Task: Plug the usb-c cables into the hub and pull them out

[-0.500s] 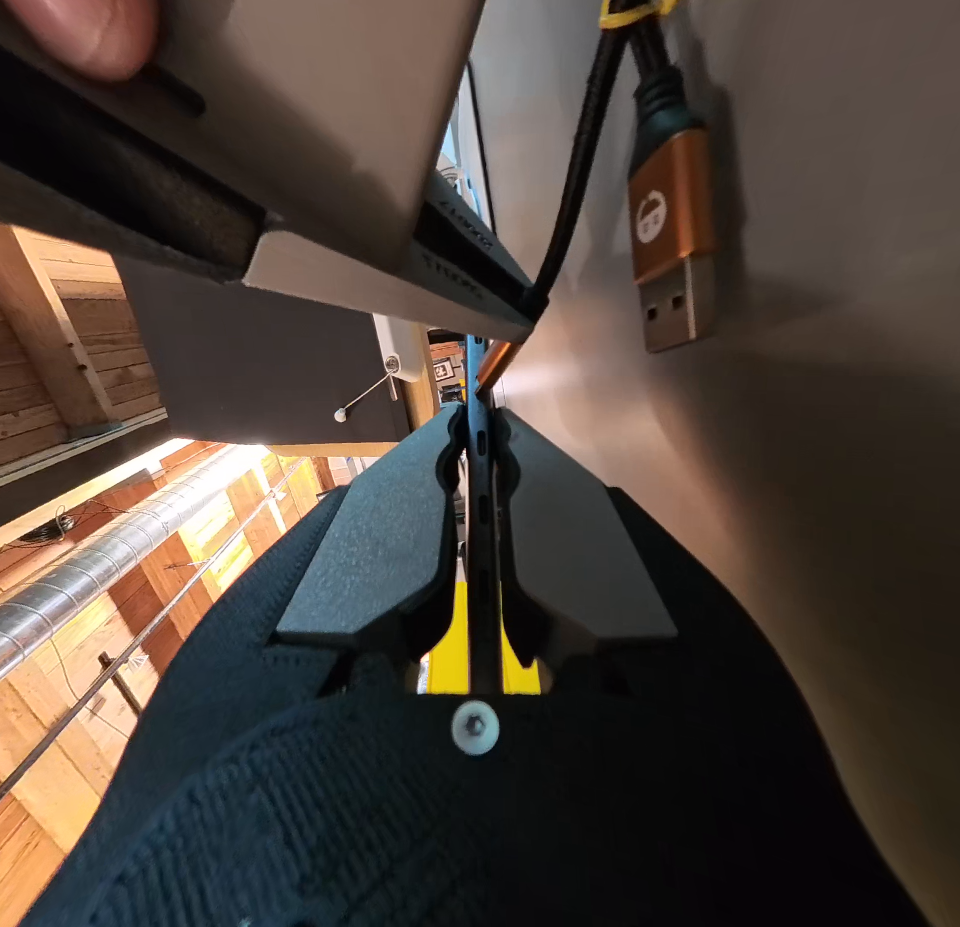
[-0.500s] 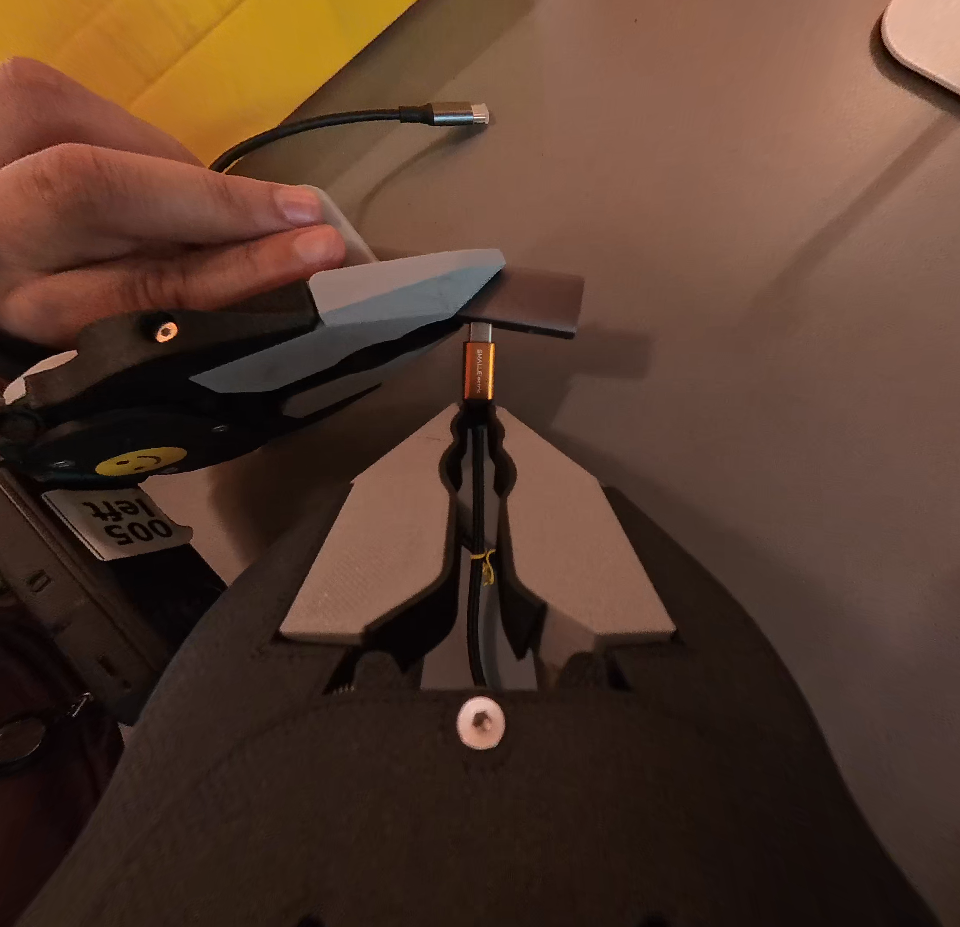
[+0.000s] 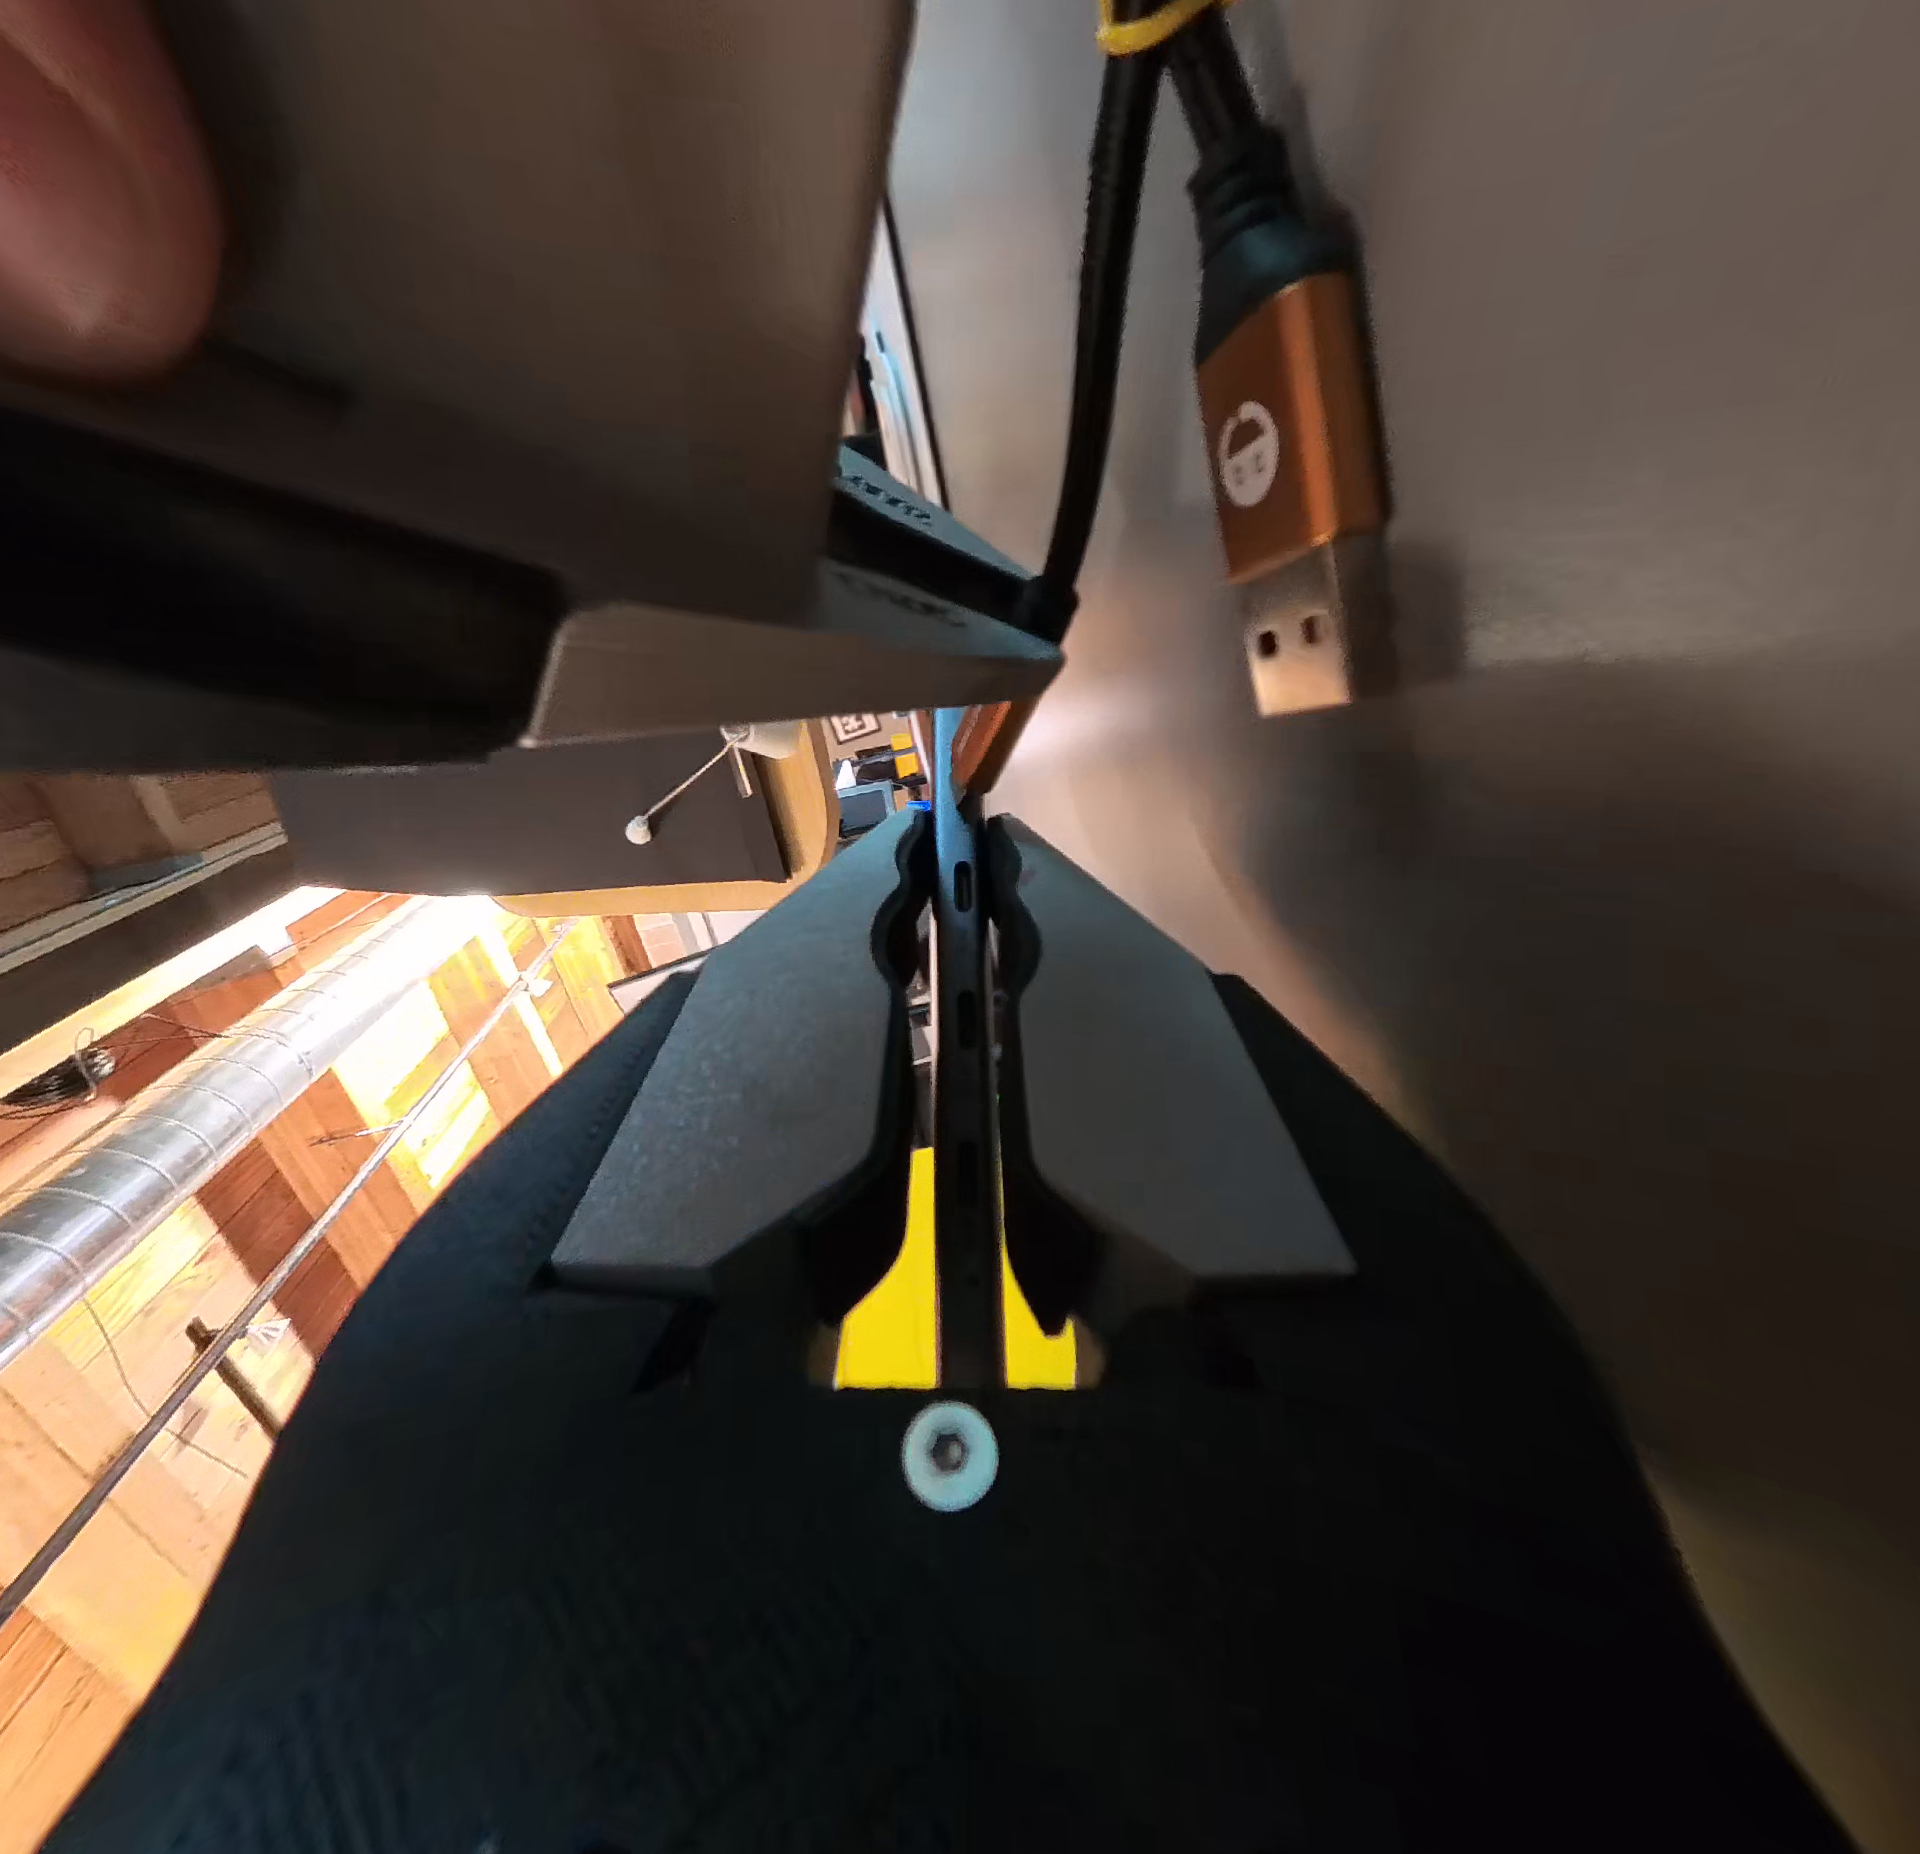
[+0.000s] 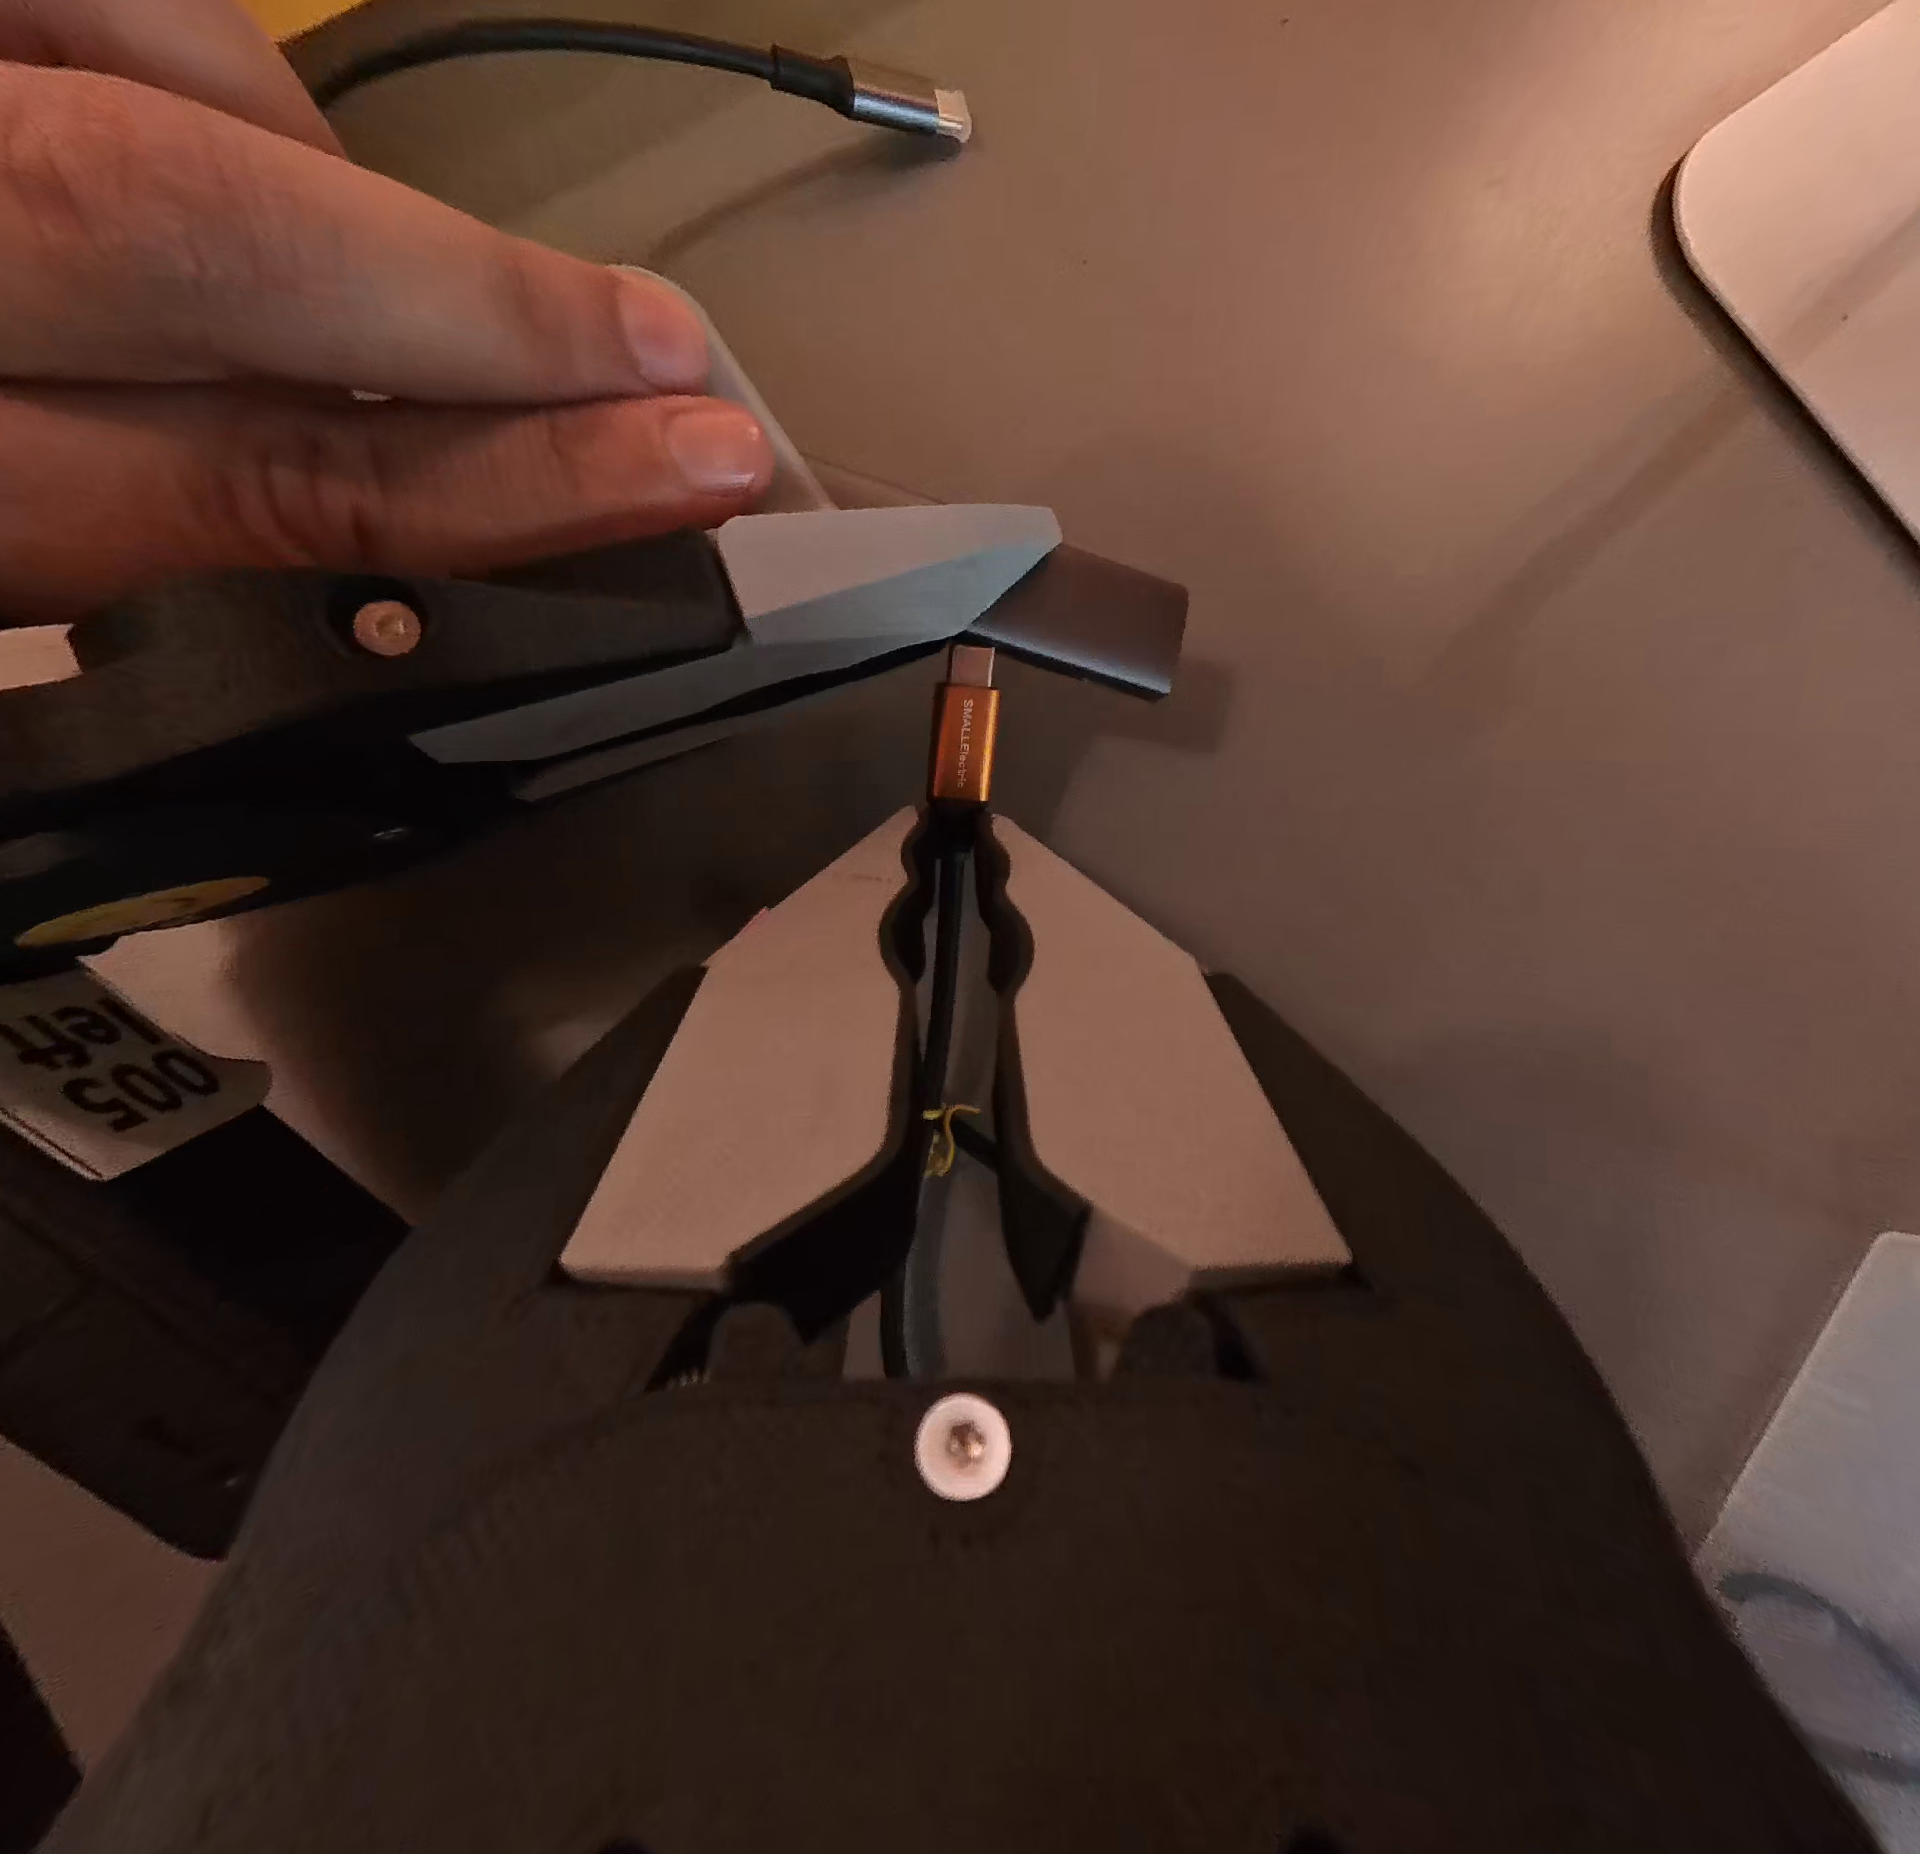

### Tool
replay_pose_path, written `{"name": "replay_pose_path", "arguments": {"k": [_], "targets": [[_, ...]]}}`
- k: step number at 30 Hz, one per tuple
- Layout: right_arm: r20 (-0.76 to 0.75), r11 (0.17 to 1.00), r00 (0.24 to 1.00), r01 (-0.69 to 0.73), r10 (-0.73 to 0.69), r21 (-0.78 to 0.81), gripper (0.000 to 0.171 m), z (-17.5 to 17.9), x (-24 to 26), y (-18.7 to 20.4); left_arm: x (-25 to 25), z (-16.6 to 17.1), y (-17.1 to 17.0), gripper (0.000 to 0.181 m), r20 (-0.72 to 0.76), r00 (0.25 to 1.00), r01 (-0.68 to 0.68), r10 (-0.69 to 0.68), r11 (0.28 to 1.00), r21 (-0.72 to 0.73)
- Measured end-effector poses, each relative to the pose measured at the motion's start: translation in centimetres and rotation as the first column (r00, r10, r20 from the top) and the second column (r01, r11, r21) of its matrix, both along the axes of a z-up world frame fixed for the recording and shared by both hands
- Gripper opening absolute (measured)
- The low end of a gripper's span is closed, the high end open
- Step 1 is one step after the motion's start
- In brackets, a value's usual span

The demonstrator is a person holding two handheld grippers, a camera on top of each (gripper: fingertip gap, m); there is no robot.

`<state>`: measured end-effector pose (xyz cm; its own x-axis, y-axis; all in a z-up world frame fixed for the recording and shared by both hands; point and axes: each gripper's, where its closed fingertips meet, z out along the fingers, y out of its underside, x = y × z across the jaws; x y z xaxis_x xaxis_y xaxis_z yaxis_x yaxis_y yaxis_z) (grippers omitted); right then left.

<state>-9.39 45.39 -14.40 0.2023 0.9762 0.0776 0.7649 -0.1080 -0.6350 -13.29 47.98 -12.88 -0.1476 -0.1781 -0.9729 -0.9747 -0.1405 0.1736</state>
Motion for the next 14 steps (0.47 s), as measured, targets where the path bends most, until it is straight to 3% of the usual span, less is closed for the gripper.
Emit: {"name": "replay_pose_path", "arguments": {"k": [7,14], "targets": [[-0.044,0.994,0.999,0.025,-0.03,-0.109,0.005,0.15,0.2,0.09,0.04,-0.11,0.06,0.007,0.018,1.0,-0.017,0.017,1.0,-0.01],[-0.037,0.994,0.998,0.054,-0.058,-0.099,0.005,0.2,0.23,0.32,-0.02,0.07,0.17,0.007,0.005,0.998,-0.056,0.056,0.998,0.002]]}}
